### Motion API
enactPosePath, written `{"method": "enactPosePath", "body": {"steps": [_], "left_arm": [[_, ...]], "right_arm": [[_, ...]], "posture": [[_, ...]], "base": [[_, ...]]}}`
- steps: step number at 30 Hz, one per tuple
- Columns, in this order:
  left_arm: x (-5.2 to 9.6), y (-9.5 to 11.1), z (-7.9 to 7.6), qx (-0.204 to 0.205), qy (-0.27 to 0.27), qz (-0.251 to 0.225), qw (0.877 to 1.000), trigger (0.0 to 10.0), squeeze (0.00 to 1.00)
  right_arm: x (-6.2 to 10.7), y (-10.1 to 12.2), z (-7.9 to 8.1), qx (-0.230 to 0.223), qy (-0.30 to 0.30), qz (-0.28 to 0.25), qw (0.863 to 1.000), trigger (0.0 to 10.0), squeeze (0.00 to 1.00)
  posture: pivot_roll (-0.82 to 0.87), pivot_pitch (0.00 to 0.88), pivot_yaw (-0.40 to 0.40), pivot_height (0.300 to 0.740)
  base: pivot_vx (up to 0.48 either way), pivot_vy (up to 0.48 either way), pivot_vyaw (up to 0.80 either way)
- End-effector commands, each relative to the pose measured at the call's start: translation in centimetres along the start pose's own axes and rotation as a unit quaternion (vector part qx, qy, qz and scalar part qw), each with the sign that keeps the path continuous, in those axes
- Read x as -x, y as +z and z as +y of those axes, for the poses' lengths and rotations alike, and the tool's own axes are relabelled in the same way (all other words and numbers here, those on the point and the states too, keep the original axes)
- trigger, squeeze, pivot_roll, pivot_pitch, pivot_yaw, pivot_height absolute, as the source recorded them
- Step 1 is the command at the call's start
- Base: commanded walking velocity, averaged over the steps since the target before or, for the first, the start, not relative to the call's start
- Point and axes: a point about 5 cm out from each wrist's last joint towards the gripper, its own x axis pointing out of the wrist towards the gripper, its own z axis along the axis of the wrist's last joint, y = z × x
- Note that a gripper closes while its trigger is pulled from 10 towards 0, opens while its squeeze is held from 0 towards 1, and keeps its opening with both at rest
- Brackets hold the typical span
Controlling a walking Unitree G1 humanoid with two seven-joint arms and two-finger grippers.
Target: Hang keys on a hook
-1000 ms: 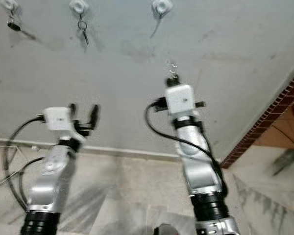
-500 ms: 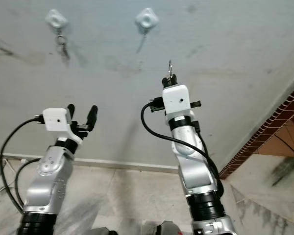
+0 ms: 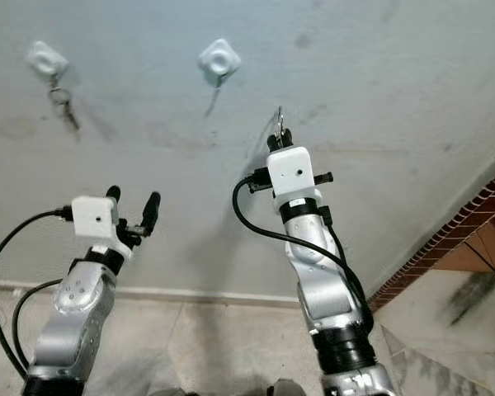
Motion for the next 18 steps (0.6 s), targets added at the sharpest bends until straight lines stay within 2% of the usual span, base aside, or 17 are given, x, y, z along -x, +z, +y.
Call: {"method": "enactPosePath", "body": {"steps": [1, 8, 18], "left_arm": [[0.9, -0.2, 1.4, -0.015, 0.025, 0.003, 1.000, 10.0, 0.00], [1.9, -0.5, 1.7, -0.022, 0.034, 0.012, 0.999, 10.0, 0.00], [3.4, -0.1, 2.2, -0.038, 0.033, 0.023, 0.998, 10.0, 0.00]], "right_arm": [[0.1, 0.3, 0.5, -0.007, 0.003, -0.005, 1.000, 10.0, 0.00], [0.4, 0.0, 0.8, 0.005, 0.007, -0.006, 1.000, 10.0, 0.00], [1.4, 0.1, 3.0, -0.006, 0.010, -0.008, 1.000, 10.0, 0.00]], "posture": [[0.05, 0.158, 0.024, 0.740], [0.06, 0.169, 0.023, 0.740], [0.11, 0.215, 0.058, 0.740]], "base": [[0.000, 0.000, 0.00], [0.000, 0.000, 0.00], [0.000, 0.000, 0.00]]}}
